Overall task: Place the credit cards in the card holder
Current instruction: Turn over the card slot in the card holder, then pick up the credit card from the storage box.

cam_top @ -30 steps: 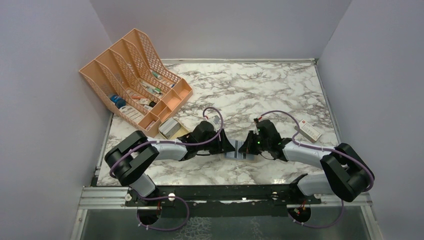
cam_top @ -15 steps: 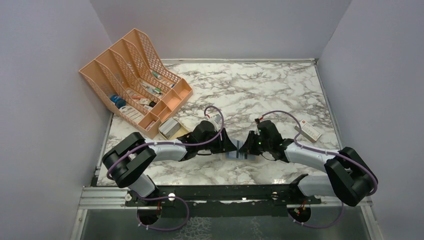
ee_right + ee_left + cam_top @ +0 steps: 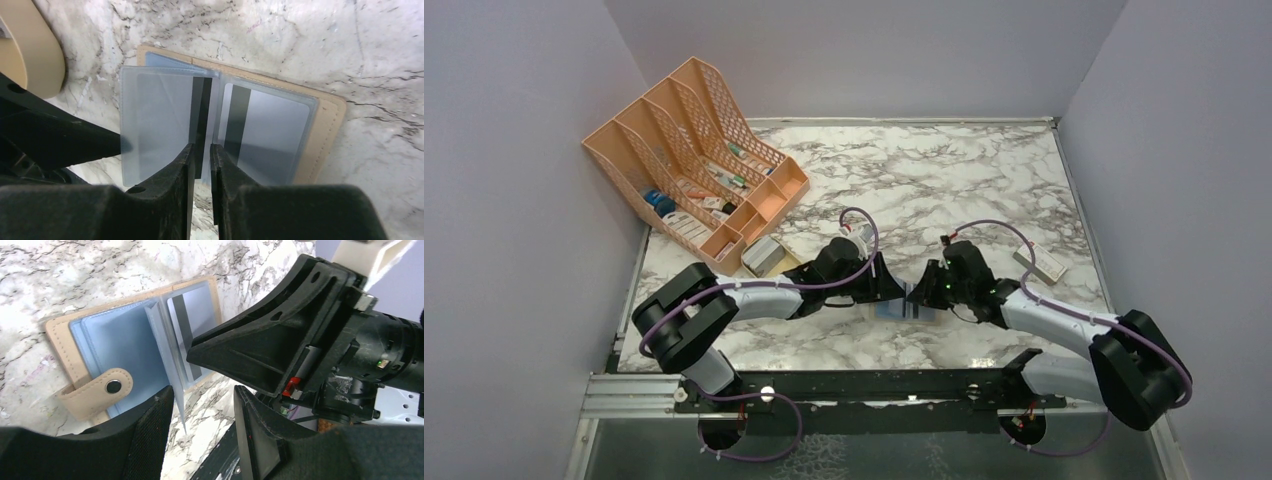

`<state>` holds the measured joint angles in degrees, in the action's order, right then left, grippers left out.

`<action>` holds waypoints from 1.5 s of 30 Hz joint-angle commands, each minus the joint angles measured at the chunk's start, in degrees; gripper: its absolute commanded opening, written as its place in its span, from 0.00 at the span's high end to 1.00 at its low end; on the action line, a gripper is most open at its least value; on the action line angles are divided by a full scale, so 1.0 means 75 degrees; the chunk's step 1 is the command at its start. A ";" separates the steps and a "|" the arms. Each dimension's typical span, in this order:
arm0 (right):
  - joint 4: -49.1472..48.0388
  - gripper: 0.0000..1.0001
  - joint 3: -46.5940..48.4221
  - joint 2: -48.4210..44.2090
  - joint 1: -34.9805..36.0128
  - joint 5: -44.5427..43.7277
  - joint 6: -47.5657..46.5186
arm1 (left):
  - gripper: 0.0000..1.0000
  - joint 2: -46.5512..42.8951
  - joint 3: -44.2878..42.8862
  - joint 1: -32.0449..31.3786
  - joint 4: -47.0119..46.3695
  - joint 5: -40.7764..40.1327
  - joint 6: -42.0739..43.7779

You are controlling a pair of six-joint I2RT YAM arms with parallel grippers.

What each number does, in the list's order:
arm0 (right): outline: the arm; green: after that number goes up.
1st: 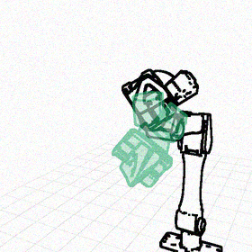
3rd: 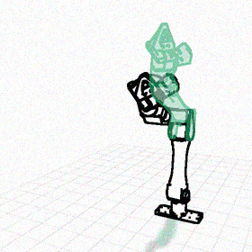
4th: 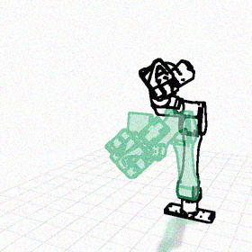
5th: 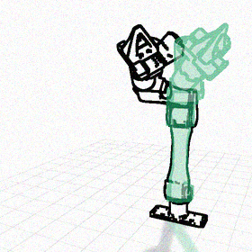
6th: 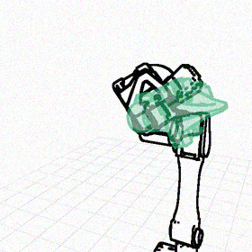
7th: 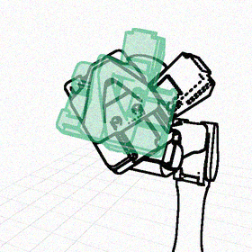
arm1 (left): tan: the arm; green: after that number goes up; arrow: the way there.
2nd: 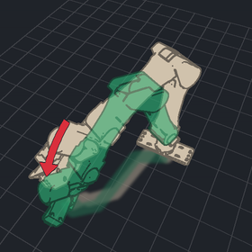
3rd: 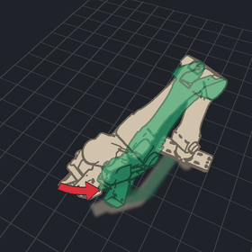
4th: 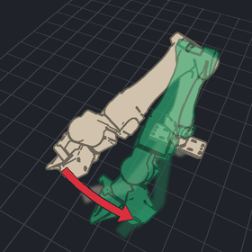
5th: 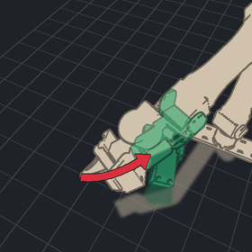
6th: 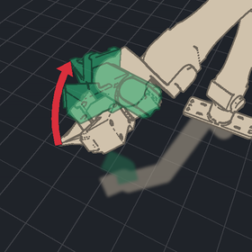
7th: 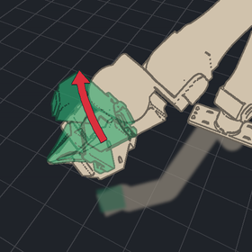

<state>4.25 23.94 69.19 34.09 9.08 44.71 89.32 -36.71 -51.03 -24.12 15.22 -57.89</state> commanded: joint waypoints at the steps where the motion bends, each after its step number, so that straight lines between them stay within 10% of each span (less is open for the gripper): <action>1: 0.0567 0.82 0.0300 -0.0639 0.0036 -0.0961 -0.0077 | 0.51 0.0147 -0.0353 -0.0115 -0.0299 0.0190 0.0159; 13: 0.2878 0.81 0.0729 -0.3933 0.0037 -0.3303 0.0339 | 0.51 0.0732 -0.1012 -0.0587 -0.0414 0.0135 0.0262; 24: 0.3172 0.78 0.0894 -0.4833 0.0037 -0.3001 0.0219 | 0.51 0.0345 -0.0793 -0.0770 -0.0163 -0.0889 0.0712; 45: 0.1660 0.70 0.0905 -0.2198 0.0037 -0.0941 -0.0546 | 0.46 -0.1905 -0.3080 0.1508 0.7380 -0.4852 0.6928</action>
<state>21.15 28.97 53.15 34.09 -0.86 43.11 78.61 -58.22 -42.39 20.62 -11.35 -19.84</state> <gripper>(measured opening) 0.296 0.538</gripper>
